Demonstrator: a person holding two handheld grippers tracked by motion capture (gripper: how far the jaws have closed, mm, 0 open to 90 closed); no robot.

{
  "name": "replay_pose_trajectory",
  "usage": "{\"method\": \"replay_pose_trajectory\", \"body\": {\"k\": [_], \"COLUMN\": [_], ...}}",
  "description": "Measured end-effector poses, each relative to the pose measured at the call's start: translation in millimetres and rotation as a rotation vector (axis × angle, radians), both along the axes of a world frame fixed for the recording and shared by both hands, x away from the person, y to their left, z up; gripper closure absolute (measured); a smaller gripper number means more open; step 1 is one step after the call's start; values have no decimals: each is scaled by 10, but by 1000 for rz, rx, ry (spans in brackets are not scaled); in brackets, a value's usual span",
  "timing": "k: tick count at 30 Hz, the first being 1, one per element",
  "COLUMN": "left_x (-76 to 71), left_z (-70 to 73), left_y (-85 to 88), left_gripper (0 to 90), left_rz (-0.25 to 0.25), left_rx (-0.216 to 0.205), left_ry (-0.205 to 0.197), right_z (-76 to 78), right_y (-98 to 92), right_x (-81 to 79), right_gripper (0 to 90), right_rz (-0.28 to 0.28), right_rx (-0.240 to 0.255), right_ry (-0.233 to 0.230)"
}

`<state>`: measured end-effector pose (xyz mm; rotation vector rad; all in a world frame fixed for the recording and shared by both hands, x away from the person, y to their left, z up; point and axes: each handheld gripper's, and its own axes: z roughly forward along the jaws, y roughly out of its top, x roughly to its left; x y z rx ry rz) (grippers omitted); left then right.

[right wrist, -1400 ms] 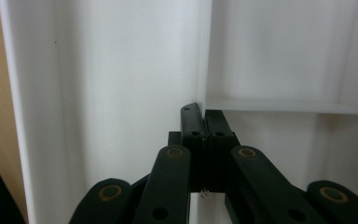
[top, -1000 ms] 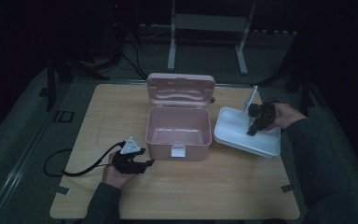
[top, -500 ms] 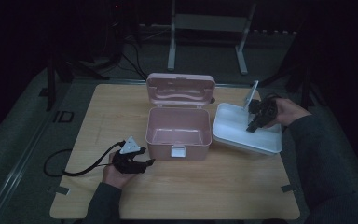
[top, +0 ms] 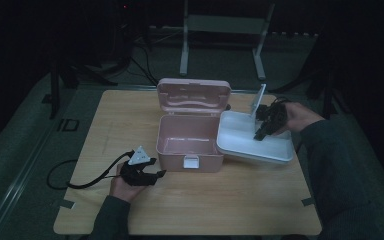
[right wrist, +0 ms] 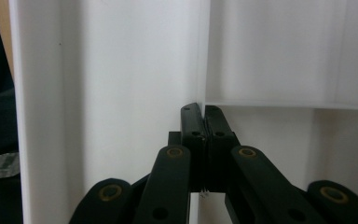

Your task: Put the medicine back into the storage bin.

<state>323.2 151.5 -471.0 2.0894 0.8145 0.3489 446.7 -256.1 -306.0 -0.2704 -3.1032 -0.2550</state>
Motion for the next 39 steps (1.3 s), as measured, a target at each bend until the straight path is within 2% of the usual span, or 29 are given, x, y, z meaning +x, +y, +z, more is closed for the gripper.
{"method": "replay_pose_trajectory", "body": {"k": [7, 8, 11, 22, 26, 33, 34, 39], "left_x": [1, 2, 4, 6, 6, 10, 10, 12], "left_z": [1, 0, -4, -6, -5, -13, -14, -20], "left_y": [0, 0, -2, -4, -4, -11, -13, -30], "left_gripper": [386, 386, 386, 386, 386, 386, 386, 386], "left_rz": [-1, -2, -3, -3, -4, -7, -9, -12], "left_rx": [-1, -1, 4, 1, 0, -5, -6, -6], "left_ry": [1, 1, 2, 1, 1, 3, 4, 6], "right_z": [29, 36, 27, -5, -14, -91, -100, -139], "right_y": [225, 266, 363, 854, 1067, 1397, 1431, 1573], "right_x": [11, 11, 17, 14, 8, 64, 69, 117], "right_gripper": [899, 899, 898, 899, 899, 899, 898, 898], "right_rz": [43, 48, 63, 132, 157, 138, 134, 118], "right_rx": [17, 28, 58, 83, 95, 99, 96, 103], "right_ry": [-11, -21, -15, -30, -22, -32, -47, -55]}}
